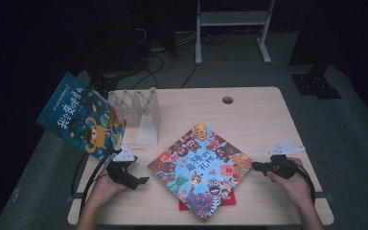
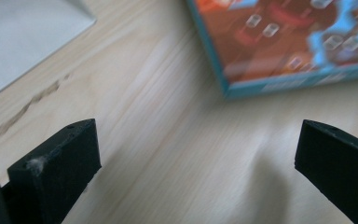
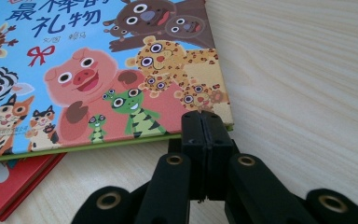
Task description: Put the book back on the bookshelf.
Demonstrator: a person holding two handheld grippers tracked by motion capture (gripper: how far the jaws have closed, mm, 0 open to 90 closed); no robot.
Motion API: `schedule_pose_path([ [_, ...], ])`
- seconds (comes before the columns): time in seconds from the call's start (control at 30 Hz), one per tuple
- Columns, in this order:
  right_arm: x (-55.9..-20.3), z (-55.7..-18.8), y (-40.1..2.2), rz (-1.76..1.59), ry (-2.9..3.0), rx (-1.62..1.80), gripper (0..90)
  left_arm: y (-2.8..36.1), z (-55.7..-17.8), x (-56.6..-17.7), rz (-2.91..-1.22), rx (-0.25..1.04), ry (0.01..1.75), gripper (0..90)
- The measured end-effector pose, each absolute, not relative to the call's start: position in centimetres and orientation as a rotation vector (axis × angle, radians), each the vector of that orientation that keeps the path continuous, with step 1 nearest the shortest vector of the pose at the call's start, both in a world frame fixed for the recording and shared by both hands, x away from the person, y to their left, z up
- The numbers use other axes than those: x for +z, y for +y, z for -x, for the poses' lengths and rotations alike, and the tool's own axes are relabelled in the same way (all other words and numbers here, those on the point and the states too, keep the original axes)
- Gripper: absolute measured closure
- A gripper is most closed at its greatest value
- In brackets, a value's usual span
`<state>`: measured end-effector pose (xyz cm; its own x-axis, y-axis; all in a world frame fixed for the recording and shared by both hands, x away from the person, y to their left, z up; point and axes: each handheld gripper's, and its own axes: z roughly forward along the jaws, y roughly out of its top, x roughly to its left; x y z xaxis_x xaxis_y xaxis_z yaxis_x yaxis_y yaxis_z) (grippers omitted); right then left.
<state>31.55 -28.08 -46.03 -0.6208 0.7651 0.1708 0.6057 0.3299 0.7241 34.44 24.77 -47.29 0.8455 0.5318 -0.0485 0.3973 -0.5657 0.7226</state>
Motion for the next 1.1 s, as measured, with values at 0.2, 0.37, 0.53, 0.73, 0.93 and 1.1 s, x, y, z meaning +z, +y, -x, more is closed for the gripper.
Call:
schedule_pose_path([
  [0.2,-46.1,-31.6,-28.1,-1.248,2.394,1.174,88.4,23.6,-34.5,-46.0,-2.215,0.201,0.649,0.0],
  [0.37,-46.2,-31.8,-27.8,-1.235,2.404,1.176,88.6,22.5,-34.9,-45.6,-2.204,0.180,0.628,0.0],
  [0.53,-46.3,-32.2,-26.6,-1.202,2.436,1.157,88.6,21.9,-35.3,-45.5,-2.203,0.164,0.637,0.0],
  [0.73,-46.0,-32.6,-26.6,-1.191,2.418,1.182,76.3,21.5,-35.4,-45.5,-2.194,0.146,0.638,0.0],
  [0.93,-45.3,-34.0,-26.6,-1.189,2.360,1.240,51.7,21.3,-35.4,-45.6,-2.206,0.140,0.645,0.0],
  [1.1,-45.6,-35.9,-25.9,-1.177,2.355,1.267,42.3,21.2,-35.5,-45.7,-2.204,0.133,0.647,0.0],
])
